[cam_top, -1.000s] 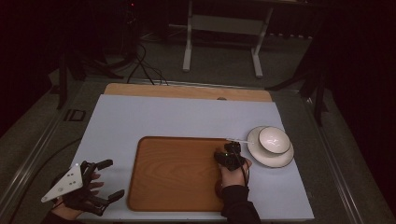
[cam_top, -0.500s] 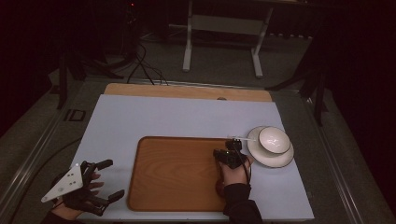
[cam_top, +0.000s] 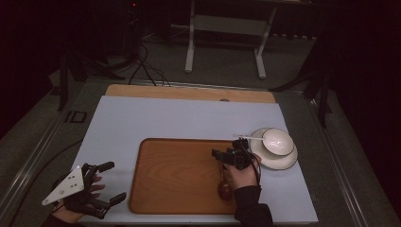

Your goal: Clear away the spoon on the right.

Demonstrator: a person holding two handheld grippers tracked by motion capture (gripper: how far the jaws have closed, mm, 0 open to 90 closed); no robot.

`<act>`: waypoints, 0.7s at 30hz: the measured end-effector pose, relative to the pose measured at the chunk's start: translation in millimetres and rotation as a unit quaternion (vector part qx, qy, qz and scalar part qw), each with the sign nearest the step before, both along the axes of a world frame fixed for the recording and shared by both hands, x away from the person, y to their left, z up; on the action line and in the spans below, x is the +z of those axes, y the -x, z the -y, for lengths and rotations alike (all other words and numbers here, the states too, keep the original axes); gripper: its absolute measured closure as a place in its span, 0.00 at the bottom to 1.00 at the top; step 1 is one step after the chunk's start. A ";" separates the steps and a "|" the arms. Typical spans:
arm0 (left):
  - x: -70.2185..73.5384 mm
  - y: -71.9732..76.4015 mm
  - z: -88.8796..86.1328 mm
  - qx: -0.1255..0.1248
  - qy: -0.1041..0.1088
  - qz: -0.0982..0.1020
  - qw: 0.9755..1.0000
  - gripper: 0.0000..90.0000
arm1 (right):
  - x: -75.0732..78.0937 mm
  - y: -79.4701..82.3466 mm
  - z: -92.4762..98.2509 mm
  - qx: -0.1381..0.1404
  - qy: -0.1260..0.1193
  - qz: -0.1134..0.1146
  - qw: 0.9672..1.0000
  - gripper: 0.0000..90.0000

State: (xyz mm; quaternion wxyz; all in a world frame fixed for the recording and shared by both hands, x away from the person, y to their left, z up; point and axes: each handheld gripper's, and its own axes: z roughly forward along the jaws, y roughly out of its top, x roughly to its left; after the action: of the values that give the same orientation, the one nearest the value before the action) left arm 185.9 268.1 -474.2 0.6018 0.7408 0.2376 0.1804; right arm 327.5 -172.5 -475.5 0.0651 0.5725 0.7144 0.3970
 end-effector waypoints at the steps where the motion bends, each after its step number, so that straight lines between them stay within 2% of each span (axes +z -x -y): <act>1: -0.2 -0.3 -0.1 0.000 0.000 0.000 1.000 0.00 | 1.5 0.0 0.9 0.004 -0.002 0.006 1.000 0.27; 3: -0.5 -0.9 -0.3 -0.001 -0.001 -0.001 1.000 0.00 | 3.6 -0.2 2.6 0.010 -0.004 0.017 1.000 0.24; 8: -0.6 -1.2 -0.3 -0.002 0.000 -0.002 1.000 0.00 | 12.7 0.9 7.0 0.034 0.014 0.041 0.998 0.20; 14: -0.8 -1.5 0.1 -0.002 0.001 -0.003 1.000 0.00 | 26.9 5.5 15.3 0.053 0.022 0.062 0.996 0.19; 21: -0.9 -1.3 -0.2 0.000 0.002 -0.004 1.000 0.00 | 34.5 12.9 25.0 0.085 0.022 0.085 0.993 0.20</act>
State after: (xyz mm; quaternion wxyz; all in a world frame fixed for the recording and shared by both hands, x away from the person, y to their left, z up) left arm 187.2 268.3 -475.1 0.6020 0.7406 0.2403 0.1768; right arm 314.6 -197.5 -441.0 0.1039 0.4726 0.7607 0.4325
